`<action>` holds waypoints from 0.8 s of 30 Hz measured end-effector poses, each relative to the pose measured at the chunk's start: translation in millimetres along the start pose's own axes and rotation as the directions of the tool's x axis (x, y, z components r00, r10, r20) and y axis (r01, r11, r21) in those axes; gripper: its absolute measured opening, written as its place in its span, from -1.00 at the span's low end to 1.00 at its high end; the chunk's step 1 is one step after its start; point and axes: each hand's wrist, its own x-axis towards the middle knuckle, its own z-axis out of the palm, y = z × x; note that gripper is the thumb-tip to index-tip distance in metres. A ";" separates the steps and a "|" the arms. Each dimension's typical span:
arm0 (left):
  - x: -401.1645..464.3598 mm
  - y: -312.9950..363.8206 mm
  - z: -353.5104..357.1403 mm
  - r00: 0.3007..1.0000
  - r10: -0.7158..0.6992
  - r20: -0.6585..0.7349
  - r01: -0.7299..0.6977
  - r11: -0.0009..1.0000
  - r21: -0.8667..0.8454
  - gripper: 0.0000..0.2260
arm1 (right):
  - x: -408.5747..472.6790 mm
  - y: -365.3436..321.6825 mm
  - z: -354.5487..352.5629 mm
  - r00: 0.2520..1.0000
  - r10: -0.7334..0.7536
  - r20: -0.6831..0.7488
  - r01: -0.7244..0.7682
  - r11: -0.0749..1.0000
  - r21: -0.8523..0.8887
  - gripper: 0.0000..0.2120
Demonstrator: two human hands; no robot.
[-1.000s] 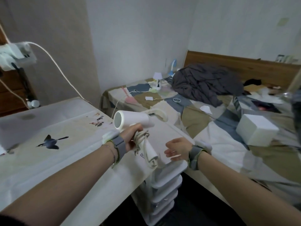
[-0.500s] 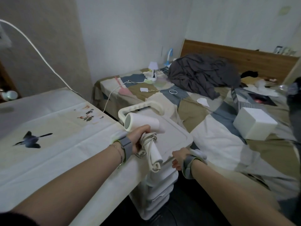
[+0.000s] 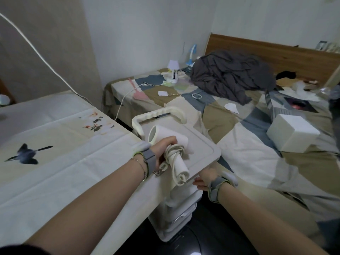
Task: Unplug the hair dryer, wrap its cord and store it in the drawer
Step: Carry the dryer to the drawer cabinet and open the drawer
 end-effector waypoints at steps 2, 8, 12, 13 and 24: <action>0.9 2.5 1.9 1.000 -0.010 -0.015 0.011 1.000 0.028 -0.86 | 1.0 -0.1 0.7 1.000 0.010 -0.003 -0.010 1.000 0.020 -0.78; 4.4 7.3 8.0 0.999 -0.009 -0.040 0.013 0.995 0.100 -0.85 | 6.5 5.7 -1.9 1.000 0.005 -0.006 -0.004 0.992 0.130 -0.73; 5.4 7.2 6.4 0.997 -0.002 -0.079 0.009 0.996 0.089 -0.80 | 11.2 10.5 -1.8 1.000 0.012 0.007 -0.013 0.992 0.127 -0.77; 5.2 7.3 6.9 0.996 -0.001 -0.088 0.009 0.996 0.088 -0.79 | 13.2 11.2 -1.5 1.000 0.013 -0.002 -0.013 0.992 0.127 -0.76; 2.5 10.5 22.9 0.987 0.039 -0.153 -0.006 0.977 0.213 -0.78 | 8.2 19.0 -12.7 1.000 -0.003 0.022 0.002 1.000 0.009 -0.73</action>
